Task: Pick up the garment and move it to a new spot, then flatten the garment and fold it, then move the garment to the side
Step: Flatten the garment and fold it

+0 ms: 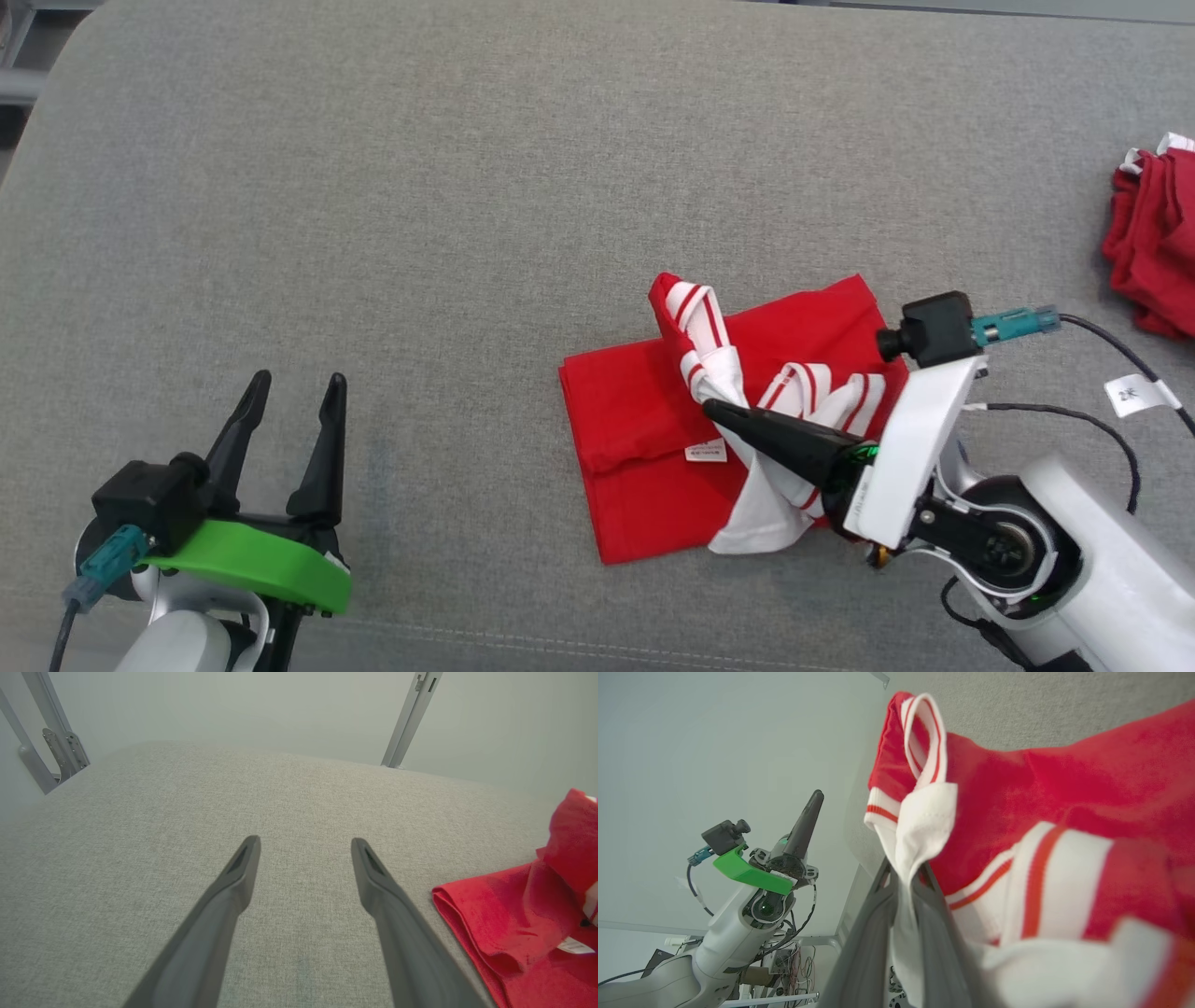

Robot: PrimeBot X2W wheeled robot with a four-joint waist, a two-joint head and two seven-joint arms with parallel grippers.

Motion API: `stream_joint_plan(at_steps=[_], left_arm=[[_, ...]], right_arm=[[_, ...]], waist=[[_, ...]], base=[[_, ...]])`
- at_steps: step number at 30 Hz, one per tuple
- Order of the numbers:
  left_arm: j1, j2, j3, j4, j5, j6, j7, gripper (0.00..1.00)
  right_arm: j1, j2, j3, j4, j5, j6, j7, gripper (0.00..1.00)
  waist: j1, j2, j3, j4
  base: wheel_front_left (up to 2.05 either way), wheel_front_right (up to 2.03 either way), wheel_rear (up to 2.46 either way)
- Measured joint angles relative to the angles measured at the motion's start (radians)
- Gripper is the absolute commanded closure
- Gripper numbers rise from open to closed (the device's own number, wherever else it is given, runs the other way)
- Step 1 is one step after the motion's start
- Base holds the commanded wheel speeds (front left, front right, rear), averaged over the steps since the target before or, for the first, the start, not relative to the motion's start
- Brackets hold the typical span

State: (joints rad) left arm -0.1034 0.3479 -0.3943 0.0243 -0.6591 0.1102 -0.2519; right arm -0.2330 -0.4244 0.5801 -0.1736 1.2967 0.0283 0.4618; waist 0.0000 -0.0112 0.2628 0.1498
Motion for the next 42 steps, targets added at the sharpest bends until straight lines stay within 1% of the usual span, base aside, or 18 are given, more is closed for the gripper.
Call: stream_joint_plan(at_steps=[2,4,5,6,7,10,12,15,18,21,25,27,29,33,38,40,42], left_arm=[[-0.001,-0.006,-0.005,0.003,0.004,-0.006,0.0,0.0],[-0.008,-0.013,-0.022,0.008,0.004,-0.014,0.0,0.0],[-0.016,-0.018,-0.029,0.012,0.006,-0.017,0.0,0.0],[-0.023,-0.021,-0.032,0.014,0.006,-0.021,0.0,0.0],[-0.027,-0.024,-0.028,0.017,0.007,-0.022,0.0,0.0],[-0.035,-0.027,0.007,0.03,0.012,-0.022,0.0,0.0],[-0.035,-0.027,0.023,0.04,0.012,-0.022,0.0,0.0],[-0.034,-0.028,0.053,0.049,0.013,-0.022,0.0,0.0],[-0.033,-0.03,0.07,0.049,0.013,-0.021,0.0,0.0],[-0.026,-0.044,0.07,0.047,0.015,-0.021,0.0,0.0],[-0.018,-0.054,0.063,0.044,0.018,-0.022,0.0,0.0],[-0.018,-0.059,0.063,0.041,0.022,-0.022,0.0,0.0],[-0.017,-0.06,0.064,0.033,0.022,-0.022,0.0,0.0],[-0.016,-0.069,0.063,0.031,0.027,-0.028,0.0,0.0],[-0.016,-0.078,0.055,0.031,0.047,-0.04,0.0,0.0],[-0.018,-0.08,0.052,0.032,0.048,-0.042,0.0,0.0],[-0.019,-0.083,0.05,0.032,0.048,-0.049,0.0,0.0]], right_arm=[[-0.023,0.04,0.026,0.04,-0.033,-0.021,-0.01,1.0],[-0.043,0.062,0.051,0.075,-0.076,-0.032,-0.017,1.0],[-0.052,0.071,0.058,0.095,-0.097,-0.041,-0.025,0.76],[-0.065,0.079,0.066,0.113,-0.12,-0.049,-0.032,0.42],[-0.079,0.082,0.078,0.128,-0.143,-0.049,-0.034,0.0],[-0.146,0.083,0.149,0.161,-0.231,-0.048,-0.019,0.0],[-0.175,0.086,0.176,0.171,-0.264,-0.037,-0.011,0.0],[-0.206,0.091,0.166,0.164,-0.288,-0.036,-0.024,0.0],[-0.225,0.079,0.124,0.139,-0.299,-0.038,-0.044,0.0],[-0.231,0.017,0.079,0.13,-0.304,-0.043,-0.047,0.0],[-0.199,-0.089,0.013,0.15,-0.299,-0.076,-0.047,0.0],[-0.154,-0.124,-0.006,0.172,-0.273,-0.085,-0.045,0.0],[-0.105,-0.144,-0.004,0.186,-0.254,-0.091,-0.029,0.0],[-0.047,-0.147,-0.007,0.218,-0.211,-0.092,-0.018,0.0],[-0.042,-0.151,-0.002,0.248,-0.188,-0.092,0.017,0.0],[-0.042,-0.146,0.009,0.256,-0.179,-0.091,0.034,0.0],[-0.046,-0.127,0.011,0.269,-0.156,-0.09,0.05,0.0]], waist=[[0.0,0.0,0.005,0.008],[0.0,0.0,0.01,0.018],[0.0,0.0,0.013,0.024],[0.0,0.0,0.015,0.029],[0.0,0.0,0.018,0.035],[0.0,0.0,0.026,0.055],[0.0,0.0,0.025,0.057],[0.0,0.0,0.013,0.047],[0.0,0.0,0.002,0.032],[0.0,0.0,-0.008,0.015],[0.0,0.0,-0.016,-0.006],[0.0,0.0,-0.018,-0.012],[0.0,0.0,-0.015,-0.015],[0.0,0.0,-0.003,-0.018],[0.0,0.0,0.011,-0.01],[0.0,0.0,0.014,-0.003],[0.0,0.0,0.018,0.004]], base=[[0.0,0.0,0.0],[0.0,0.0,0.0],[0.0,0.0,0.0],[0.0,0.0,0.0],[0.0,0.0,0.0],[0.0,0.0,0.0],[0.0,0.0,0.0],[0.0,0.0,0.0],[0.0,0.0,0.0],[0.0,0.0,0.0],[0.0,0.0,0.0],[0.0,0.0,0.0],[0.0,0.0,0.0],[0.0,0.0,0.0],[0.0,0.0,0.0],[0.0,0.0,0.0],[0.0,0.0,0.0]])
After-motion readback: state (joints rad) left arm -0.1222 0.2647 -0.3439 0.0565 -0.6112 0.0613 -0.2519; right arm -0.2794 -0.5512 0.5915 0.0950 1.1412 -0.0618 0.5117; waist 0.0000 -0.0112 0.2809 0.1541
